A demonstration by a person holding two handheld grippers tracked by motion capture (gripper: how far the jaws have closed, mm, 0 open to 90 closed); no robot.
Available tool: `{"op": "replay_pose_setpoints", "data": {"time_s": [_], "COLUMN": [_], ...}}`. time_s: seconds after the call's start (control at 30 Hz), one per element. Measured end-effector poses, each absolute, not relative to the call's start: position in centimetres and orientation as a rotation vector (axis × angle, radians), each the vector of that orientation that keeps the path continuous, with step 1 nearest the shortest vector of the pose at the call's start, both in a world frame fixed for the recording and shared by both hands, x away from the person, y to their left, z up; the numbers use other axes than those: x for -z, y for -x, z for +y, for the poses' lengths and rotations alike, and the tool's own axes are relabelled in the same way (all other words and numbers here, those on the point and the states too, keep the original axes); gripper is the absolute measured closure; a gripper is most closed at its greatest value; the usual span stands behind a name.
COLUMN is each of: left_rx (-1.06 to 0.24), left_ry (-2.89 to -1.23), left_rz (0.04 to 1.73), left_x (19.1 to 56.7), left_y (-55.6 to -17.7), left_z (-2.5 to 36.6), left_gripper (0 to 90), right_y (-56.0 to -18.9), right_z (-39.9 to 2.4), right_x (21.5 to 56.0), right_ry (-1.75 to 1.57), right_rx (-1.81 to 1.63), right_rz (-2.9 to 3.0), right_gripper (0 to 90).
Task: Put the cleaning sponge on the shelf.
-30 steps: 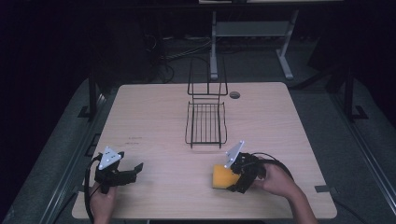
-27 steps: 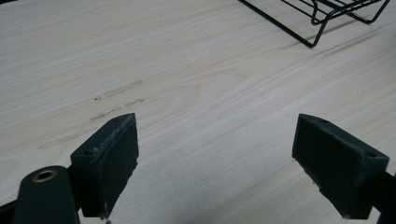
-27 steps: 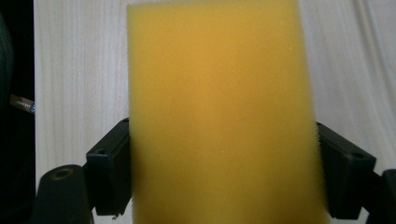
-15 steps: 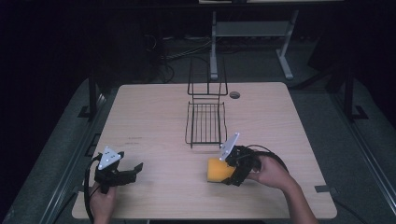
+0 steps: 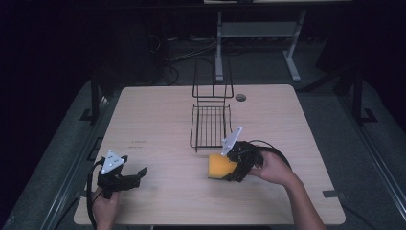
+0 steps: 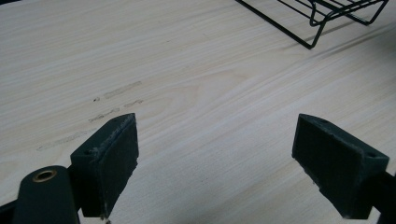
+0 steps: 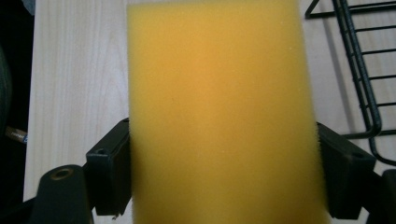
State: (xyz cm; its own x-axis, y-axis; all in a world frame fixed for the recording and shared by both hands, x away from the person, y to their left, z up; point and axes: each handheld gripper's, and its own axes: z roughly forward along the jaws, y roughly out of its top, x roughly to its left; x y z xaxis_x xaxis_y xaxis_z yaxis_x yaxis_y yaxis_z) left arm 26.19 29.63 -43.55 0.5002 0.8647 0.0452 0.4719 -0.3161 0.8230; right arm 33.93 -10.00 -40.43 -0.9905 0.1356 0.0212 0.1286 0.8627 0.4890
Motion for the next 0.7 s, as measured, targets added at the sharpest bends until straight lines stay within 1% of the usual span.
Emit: {"op": "replay_pose_setpoints", "data": {"time_s": [0.7], "left_rx": [-0.633], "left_ry": [-1.953], "left_rz": [1.101], "left_x": [43.5], "left_y": [-26.2], "left_z": [29.6], "left_gripper": [14.1], "right_y": [-36.2], "right_z": [-8.9], "right_x": [39.6], "right_ry": [-0.208], "right_rx": [-0.842], "right_rz": [3.005], "right_gripper": [19.9]}}
